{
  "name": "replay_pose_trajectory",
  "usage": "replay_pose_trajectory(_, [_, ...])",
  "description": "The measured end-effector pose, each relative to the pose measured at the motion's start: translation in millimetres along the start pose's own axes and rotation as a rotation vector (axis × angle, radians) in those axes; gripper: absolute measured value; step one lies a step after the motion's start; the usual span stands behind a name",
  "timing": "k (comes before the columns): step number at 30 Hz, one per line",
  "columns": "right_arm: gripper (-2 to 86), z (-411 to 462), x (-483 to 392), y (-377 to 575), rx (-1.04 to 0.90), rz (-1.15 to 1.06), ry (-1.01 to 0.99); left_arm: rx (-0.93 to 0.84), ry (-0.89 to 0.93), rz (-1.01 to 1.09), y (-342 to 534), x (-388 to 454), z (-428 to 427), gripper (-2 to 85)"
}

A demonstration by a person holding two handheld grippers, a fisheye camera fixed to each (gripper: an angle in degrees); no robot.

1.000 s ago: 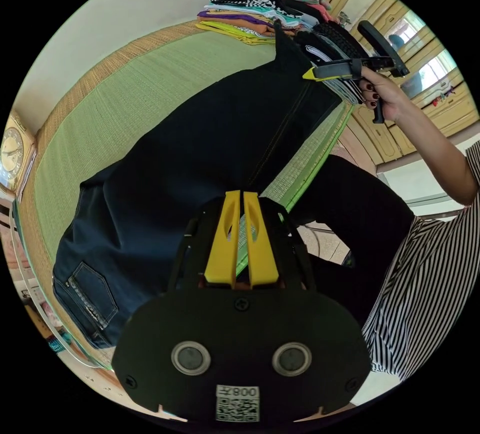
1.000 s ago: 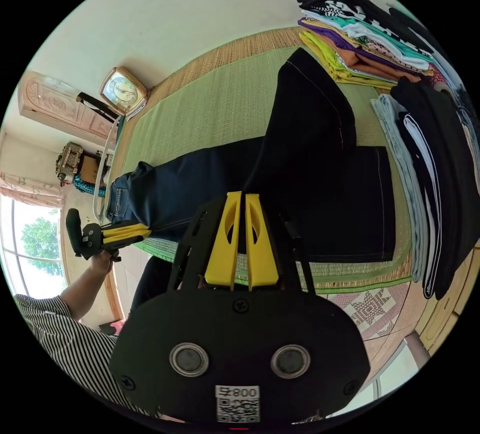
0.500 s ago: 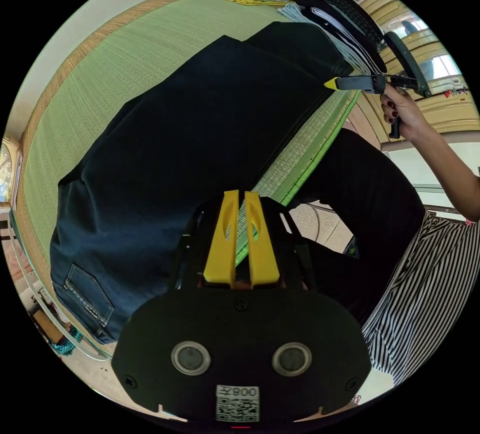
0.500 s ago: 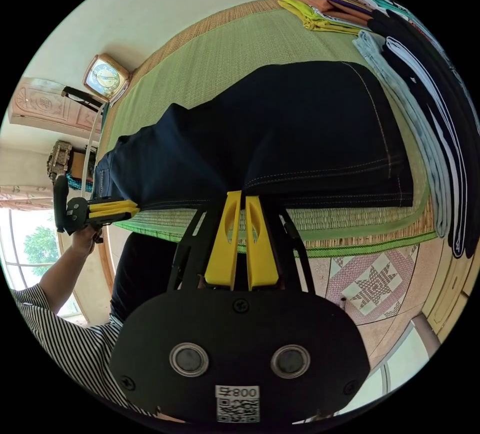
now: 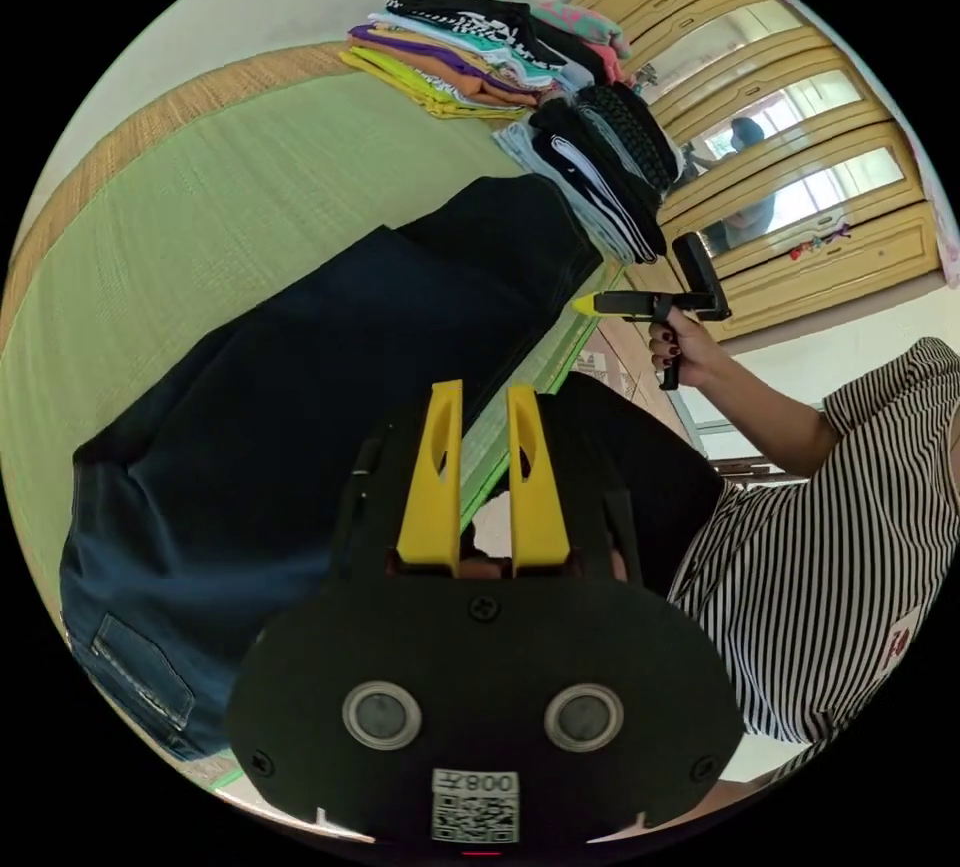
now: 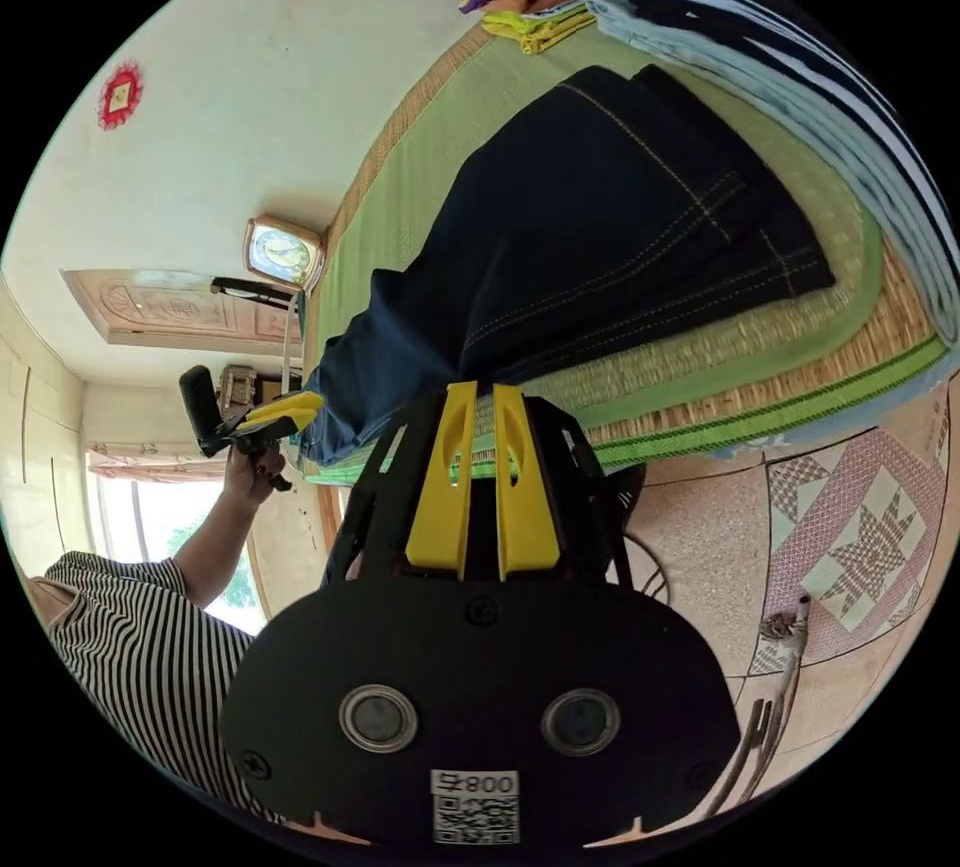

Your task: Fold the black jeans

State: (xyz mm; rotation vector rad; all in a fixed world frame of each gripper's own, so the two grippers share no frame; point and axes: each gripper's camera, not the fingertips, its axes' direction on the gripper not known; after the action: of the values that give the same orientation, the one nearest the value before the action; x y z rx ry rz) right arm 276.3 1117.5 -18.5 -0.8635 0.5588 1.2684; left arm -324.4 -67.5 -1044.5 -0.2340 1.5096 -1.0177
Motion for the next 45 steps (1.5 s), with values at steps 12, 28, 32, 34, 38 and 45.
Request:
replay_pose_trajectory(12, [8.3,-98,67,-11,0.245,-0.024,0.341,-0.036,0.025,0.172,-231,39,41,11.6])
replay_pose_trajectory(28, [4.8,-78,91,-26,0.089,-0.142,0.418,-0.147,0.016,0.181,-328,71,72,2.5])
replay_pose_trajectory(32, [2.1,-94,86,-17,0.114,-0.172,0.418,-0.109,-0.017,0.272,-336,100,54,1.3])
replay_pose_trajectory(34, [1.3,-105,83,-9,0.133,-0.185,0.387,-0.089,-0.012,0.305,-341,112,46,1.1])
replay_pose_trajectory(38, [0.6,-120,87,1,0.157,-0.175,0.310,-0.091,-0.042,0.363,-353,134,38,0.9])
replay_pose_trajectory(45, [0.1,-154,88,15,0.220,-0.164,0.292,-0.128,-0.092,0.417,-367,151,42,1.0])
